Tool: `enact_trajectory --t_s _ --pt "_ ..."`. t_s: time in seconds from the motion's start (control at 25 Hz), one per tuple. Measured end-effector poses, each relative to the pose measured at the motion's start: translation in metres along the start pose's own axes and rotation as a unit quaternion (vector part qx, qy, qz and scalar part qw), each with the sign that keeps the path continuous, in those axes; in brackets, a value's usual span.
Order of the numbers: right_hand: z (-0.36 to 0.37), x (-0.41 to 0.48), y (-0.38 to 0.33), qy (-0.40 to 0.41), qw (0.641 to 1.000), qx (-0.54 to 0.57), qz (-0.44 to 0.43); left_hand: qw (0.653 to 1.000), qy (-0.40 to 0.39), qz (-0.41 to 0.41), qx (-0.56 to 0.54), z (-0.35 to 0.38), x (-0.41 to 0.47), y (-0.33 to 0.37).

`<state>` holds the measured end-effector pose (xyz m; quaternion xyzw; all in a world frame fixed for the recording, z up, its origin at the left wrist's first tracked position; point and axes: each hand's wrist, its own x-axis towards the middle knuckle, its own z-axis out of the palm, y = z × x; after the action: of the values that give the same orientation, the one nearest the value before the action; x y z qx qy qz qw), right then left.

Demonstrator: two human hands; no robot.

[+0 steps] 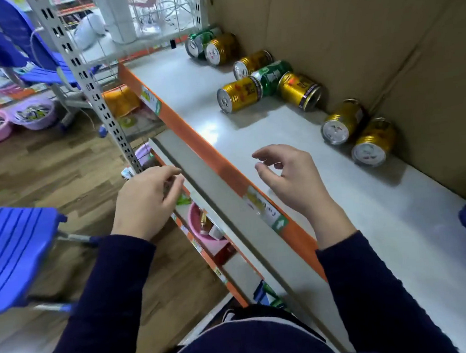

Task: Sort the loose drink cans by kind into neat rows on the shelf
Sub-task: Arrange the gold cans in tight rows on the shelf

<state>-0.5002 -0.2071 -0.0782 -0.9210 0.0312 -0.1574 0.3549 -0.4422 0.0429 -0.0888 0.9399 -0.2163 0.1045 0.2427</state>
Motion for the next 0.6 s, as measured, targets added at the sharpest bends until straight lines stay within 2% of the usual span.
enact_trajectory --t_s 0.2,0.28,0.36,0.44,0.6 --pt "0.025 0.056 0.013 0.001 0.998 -0.015 0.054 0.999 -0.012 0.022 -0.039 0.021 0.067 -0.029" --pt "0.036 0.081 0.014 0.052 0.995 -0.014 0.082 0.998 -0.011 0.045 -0.049 0.029 0.103 -0.043" --pt "0.046 0.108 0.015 0.142 0.983 -0.020 0.118 0.995 -0.009 0.071 -0.065 0.036 0.144 -0.058" --pt "0.057 0.139 0.012 0.184 0.963 -0.036 0.194 0.990 -0.017 0.102 -0.094 0.041 0.186 -0.075" --pt "0.088 0.197 -0.005 0.202 0.904 -0.057 0.372 0.971 -0.082 0.190 -0.118 0.050 0.272 -0.100"
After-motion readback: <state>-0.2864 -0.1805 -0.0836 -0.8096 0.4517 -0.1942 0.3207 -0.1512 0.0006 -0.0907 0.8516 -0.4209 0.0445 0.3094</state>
